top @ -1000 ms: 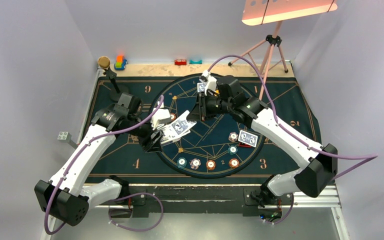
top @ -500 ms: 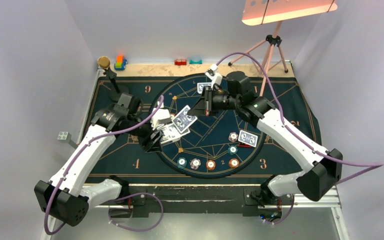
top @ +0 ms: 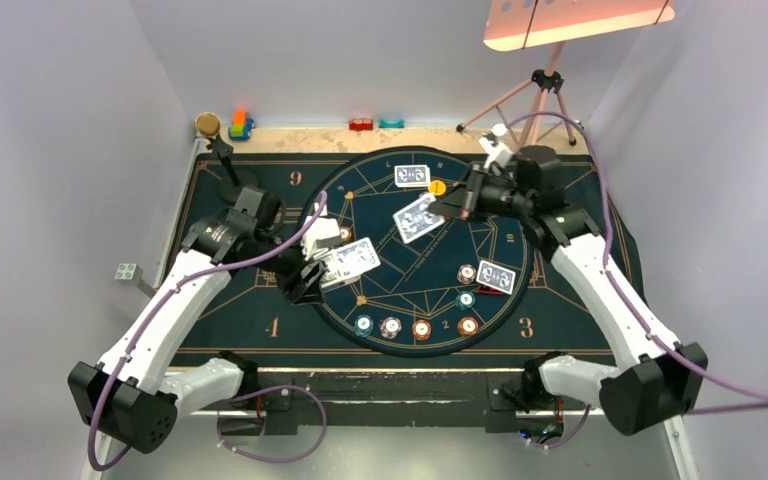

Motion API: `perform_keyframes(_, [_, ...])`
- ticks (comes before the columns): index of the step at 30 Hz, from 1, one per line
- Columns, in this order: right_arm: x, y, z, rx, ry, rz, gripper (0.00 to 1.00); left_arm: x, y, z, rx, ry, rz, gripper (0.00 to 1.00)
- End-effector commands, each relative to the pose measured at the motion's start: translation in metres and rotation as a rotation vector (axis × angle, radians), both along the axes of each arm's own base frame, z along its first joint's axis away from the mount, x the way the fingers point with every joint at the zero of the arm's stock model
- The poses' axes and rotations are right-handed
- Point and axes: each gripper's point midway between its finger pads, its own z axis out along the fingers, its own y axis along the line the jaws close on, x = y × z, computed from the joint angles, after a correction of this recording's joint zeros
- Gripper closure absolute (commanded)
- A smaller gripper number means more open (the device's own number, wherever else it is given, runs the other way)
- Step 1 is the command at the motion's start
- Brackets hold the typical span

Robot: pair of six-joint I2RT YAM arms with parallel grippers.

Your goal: Distribute texas hold em gaming equipment

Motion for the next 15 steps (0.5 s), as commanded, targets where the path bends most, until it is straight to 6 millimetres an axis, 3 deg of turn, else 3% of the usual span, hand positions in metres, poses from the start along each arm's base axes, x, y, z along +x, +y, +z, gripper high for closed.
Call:
perform_keyframes(1, [0.018, -0.071, -0.045, -0.095, 0.073, -0.241, 1.0, 0.004, -0.003, 0.012, -0.035, -0.054, -0.014, 0.91])
perform_keyframes(5, [0.029, -0.135, -0.108, -0.163, 0.205, -0.475, 1.0, 0.003, -0.004, 0.013, -0.042, -0.054, -0.018, 0.91])
perform_keyframes(8, [0.026, -0.182, -0.155, -0.193, 0.319, -0.686, 1.0, 0.003, -0.004, 0.013, -0.041, -0.051, -0.019, 0.91])
perform_keyframes(10, [0.024, -0.203, -0.167, -0.169, 0.337, -0.817, 1.0, 0.003, -0.004, 0.013, -0.04, -0.048, -0.021, 0.91])
perform_keyframes(11, [0.019, -0.208, -0.18, -0.156, 0.356, -0.866, 1.0, 0.003, -0.004, 0.012, -0.04, -0.049, -0.022, 0.91])
perform_keyframes(15, [0.021, -0.219, -0.192, -0.107, 0.344, -0.976, 1.0, 0.002, -0.004, 0.012, -0.04, -0.044, -0.025, 0.91])
